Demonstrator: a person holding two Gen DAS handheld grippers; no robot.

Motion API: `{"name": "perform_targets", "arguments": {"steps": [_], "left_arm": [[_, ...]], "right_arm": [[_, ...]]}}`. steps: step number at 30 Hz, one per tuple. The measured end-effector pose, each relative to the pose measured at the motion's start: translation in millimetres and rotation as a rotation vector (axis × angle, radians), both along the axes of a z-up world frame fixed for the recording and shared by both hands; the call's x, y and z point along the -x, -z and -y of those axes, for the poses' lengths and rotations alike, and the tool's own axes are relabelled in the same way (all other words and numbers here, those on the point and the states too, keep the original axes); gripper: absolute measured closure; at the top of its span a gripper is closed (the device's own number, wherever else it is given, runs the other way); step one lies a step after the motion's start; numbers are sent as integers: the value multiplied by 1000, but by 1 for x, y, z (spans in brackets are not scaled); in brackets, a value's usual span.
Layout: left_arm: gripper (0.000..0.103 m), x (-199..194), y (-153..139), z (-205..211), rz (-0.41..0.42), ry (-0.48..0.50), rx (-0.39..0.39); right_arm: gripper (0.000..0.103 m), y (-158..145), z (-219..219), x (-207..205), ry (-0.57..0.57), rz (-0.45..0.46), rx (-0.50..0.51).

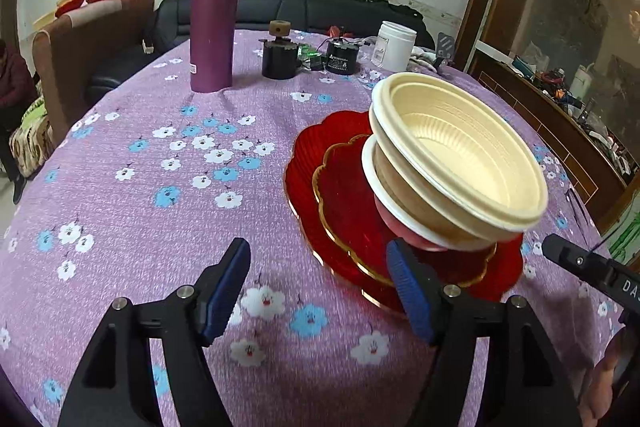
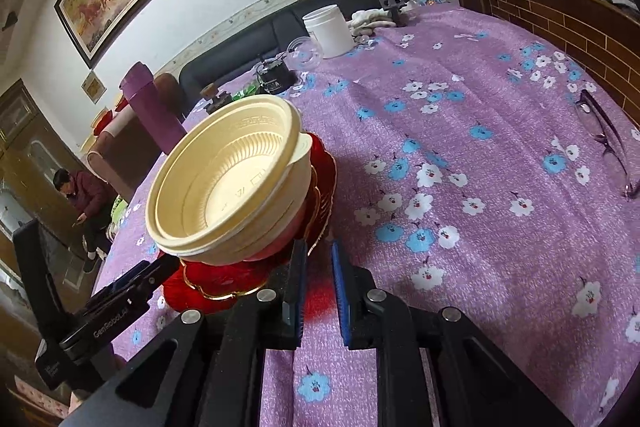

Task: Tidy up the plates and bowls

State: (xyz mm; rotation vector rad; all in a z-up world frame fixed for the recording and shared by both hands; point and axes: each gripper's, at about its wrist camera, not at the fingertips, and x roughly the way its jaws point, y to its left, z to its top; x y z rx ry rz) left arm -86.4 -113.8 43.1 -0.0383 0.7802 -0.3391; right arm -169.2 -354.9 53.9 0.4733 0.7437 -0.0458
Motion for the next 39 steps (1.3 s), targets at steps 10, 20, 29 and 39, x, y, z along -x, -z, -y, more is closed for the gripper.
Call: {"name": "perform_targets", "arguments": {"steps": [10,20,29,39], "left_arm": [[3,34,-7,2,132,9,-88],[0,42,-12,4,205,24,-149],[0,41,-11,-2,231,-35,-167],[0,37,-8,-5,198,-86,-237]], "right_arm": [[46,2,-20,22,41,51,131],[18,-1,-56,25,66,115,399],[17,15,-71,16,7,53,464],[16,18,-61,14,-9,50,400]]}}
